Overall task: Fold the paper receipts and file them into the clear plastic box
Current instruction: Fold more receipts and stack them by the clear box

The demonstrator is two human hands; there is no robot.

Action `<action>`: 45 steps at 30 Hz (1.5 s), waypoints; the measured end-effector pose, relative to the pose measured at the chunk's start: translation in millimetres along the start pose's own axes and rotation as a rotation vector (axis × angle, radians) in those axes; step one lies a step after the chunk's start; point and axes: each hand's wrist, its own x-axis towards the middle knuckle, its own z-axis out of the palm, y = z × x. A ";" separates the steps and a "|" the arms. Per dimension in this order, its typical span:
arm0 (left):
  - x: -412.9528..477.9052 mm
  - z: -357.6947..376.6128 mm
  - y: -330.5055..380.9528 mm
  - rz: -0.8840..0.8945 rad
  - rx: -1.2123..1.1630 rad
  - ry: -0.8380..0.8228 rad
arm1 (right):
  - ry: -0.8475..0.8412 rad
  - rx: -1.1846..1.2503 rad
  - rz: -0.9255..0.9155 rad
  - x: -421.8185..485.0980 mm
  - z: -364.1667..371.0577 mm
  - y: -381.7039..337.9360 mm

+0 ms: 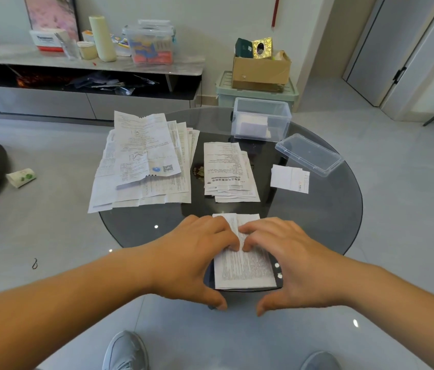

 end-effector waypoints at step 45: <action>39.8 -3.3 -24.6 -0.346 -0.145 0.073 | 0.108 0.289 0.430 29.6 -22.0 27.3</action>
